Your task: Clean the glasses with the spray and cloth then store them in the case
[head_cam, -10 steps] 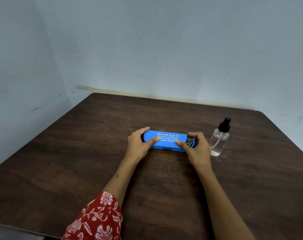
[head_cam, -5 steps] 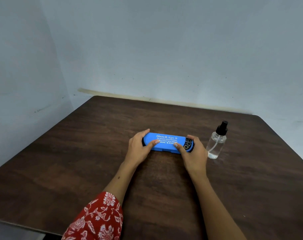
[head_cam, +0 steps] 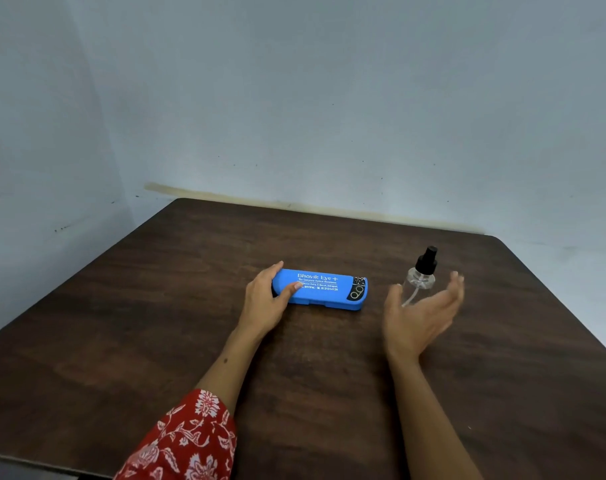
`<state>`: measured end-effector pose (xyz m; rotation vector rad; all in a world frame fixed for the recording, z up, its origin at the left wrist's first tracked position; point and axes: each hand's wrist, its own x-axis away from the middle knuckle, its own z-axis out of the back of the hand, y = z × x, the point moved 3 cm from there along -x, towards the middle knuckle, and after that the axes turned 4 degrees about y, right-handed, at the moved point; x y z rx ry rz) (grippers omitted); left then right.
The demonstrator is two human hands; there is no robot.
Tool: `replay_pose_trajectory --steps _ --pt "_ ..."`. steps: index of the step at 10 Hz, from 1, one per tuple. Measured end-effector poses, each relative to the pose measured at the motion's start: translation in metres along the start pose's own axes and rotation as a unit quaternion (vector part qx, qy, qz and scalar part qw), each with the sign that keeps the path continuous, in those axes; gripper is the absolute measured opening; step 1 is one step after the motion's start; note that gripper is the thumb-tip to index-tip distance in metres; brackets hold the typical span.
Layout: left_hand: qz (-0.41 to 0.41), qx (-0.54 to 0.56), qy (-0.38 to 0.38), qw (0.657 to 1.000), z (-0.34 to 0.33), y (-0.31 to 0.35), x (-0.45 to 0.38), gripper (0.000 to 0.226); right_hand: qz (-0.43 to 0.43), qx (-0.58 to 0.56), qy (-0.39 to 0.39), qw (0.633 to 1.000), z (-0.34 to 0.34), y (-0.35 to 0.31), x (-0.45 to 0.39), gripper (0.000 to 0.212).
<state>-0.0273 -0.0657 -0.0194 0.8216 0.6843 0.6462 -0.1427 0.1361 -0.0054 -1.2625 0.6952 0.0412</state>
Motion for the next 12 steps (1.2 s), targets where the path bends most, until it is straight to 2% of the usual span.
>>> replay_pose_trajectory --steps 1,3,9,10,11,12 --pt "-0.003 -0.002 0.002 1.000 0.000 0.000 0.000 0.061 -0.115 0.023 -0.068 0.991 -0.004 0.014 -0.005 0.083" --pt "-0.011 -0.002 0.007 1.000 -0.001 -0.003 -0.002 0.061 -0.119 0.034 -0.095 0.988 -0.008 0.018 -0.006 0.057" --pt "-0.005 -0.006 0.014 1.000 -0.002 -0.004 -0.002 0.062 -0.100 0.046 -0.145 0.983 -0.013 0.016 -0.002 0.056" --pt "-0.014 -0.018 0.022 0.999 -0.003 -0.004 -0.002 0.063 -0.103 0.042 -0.153 0.982 -0.013 0.016 -0.002 0.067" --pt "-0.019 -0.007 0.032 0.999 0.000 0.000 0.002 0.063 -0.073 0.047 -0.130 0.988 -0.009 0.008 0.000 0.086" --pt "-0.051 -0.025 0.074 0.996 0.002 0.006 0.006 0.057 0.012 0.067 -0.040 0.997 -0.002 -0.004 0.003 0.086"
